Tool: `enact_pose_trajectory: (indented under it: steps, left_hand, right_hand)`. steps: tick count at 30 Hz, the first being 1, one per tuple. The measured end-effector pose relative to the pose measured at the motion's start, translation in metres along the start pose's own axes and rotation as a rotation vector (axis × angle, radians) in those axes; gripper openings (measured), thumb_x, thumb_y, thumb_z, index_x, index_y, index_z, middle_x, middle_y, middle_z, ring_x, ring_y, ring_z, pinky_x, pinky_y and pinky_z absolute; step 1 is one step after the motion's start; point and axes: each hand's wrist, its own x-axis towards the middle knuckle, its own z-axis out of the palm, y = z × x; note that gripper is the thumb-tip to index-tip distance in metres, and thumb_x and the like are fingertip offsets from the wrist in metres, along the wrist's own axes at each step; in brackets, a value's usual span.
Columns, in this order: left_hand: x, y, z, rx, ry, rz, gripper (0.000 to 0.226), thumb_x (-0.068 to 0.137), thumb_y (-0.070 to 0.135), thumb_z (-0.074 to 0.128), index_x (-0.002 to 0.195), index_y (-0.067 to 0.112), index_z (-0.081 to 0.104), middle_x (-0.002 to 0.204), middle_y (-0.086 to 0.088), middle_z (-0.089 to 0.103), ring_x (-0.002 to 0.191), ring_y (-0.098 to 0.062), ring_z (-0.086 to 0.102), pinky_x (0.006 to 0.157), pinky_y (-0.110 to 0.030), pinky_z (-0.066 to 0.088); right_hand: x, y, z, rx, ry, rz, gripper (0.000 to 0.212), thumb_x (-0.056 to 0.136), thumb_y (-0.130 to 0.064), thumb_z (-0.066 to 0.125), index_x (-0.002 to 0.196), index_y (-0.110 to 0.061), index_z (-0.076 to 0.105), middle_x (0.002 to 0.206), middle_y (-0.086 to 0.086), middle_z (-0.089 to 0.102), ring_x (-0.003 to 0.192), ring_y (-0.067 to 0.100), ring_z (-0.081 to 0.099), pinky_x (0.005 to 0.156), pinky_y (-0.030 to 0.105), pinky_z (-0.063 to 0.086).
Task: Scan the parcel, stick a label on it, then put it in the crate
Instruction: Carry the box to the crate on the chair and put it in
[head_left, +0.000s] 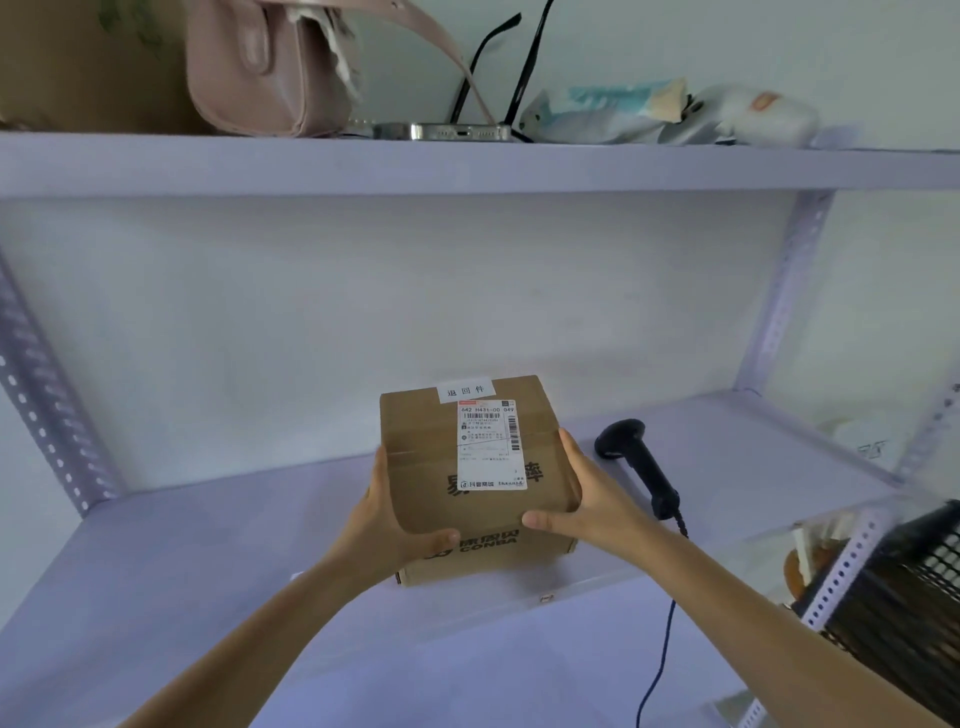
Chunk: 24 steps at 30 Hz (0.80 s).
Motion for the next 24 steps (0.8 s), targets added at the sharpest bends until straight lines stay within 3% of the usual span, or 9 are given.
enact_pose_trajectory:
  steps: [2,4,6,9,17,22,24]
  left_hand:
    - [0.003,0.006,0.005,0.054,-0.004,0.046,0.137,0.042,0.055,0.089,0.149,0.04,0.004,0.149,0.013,0.038,0.134,-0.015,0.042,0.103,-0.043,0.047]
    - [0.005,0.014,0.013,0.127,0.003,0.084,0.143,0.042,0.061,0.085,0.15,0.039,-0.007,0.157,0.012,0.025,0.138,-0.014,0.036,0.107,-0.039,0.042]
    - [0.008,0.022,0.025,0.171,0.007,0.153,0.143,0.042,0.064,0.081,0.148,0.043,-0.013,0.159,0.016,0.014,0.137,-0.01,0.033,0.1,-0.029,0.04]
    - [0.014,0.036,0.048,0.187,-0.016,0.271,0.143,0.044,0.063,0.08,0.147,0.042,-0.017,0.16,0.017,0.006,0.138,-0.01,0.033,0.097,-0.029,0.043]
    - [0.024,0.075,0.13,0.128,-0.194,0.442,0.139,0.05,0.062,0.08,0.135,0.058,-0.03,0.16,0.014,0.006,0.135,-0.014,0.036,0.099,-0.034,0.045]
    - [0.026,0.102,0.188,0.066,-0.336,0.526,0.137,0.052,0.064,0.08,0.13,0.062,-0.032,0.157,0.027,0.004,0.128,-0.005,0.034,0.103,-0.037,0.043]
    - [0.028,0.113,0.214,0.048,-0.397,0.566,0.136,0.052,0.064,0.08,0.132,0.061,-0.03,0.16,0.017,0.008,0.134,-0.008,0.034,0.104,-0.034,0.041]
  right_hand:
    - [-0.011,0.0,-0.005,-0.005,0.069,-0.015,0.126,0.057,-0.06,0.083,0.152,-0.041,0.002,0.15,-0.021,0.037,0.137,0.002,0.037,0.113,0.038,0.038]
    - [-0.025,0.002,-0.012,-0.004,0.135,-0.042,0.124,0.058,-0.058,0.084,0.151,-0.046,0.002,0.147,-0.027,0.037,0.135,-0.002,0.037,0.112,0.038,0.039]
    - [-0.04,0.006,-0.021,-0.013,0.221,-0.059,0.122,0.059,-0.054,0.085,0.149,-0.052,0.002,0.147,-0.029,0.037,0.136,-0.003,0.036,0.112,0.038,0.038]
    - [-0.066,0.016,-0.038,-0.037,0.353,-0.046,0.124,0.058,-0.051,0.087,0.149,-0.051,0.003,0.151,-0.022,0.034,0.139,0.004,0.035,0.111,0.044,0.039]
    - [-0.146,0.045,-0.08,-0.177,0.622,-0.024,0.121,0.063,-0.049,0.086,0.153,-0.037,0.005,0.151,-0.018,0.034,0.14,0.007,0.034,0.11,0.045,0.041]
    - [-0.202,0.067,-0.098,-0.163,0.775,0.077,0.12,0.06,-0.053,0.085,0.148,-0.052,0.004,0.144,-0.034,0.033,0.135,-0.006,0.035,0.103,0.021,0.037]
    - [-0.225,0.076,-0.107,-0.167,0.838,0.137,0.122,0.058,-0.051,0.086,0.148,-0.053,0.003,0.145,-0.029,0.035,0.135,-0.004,0.036,0.104,0.025,0.039]
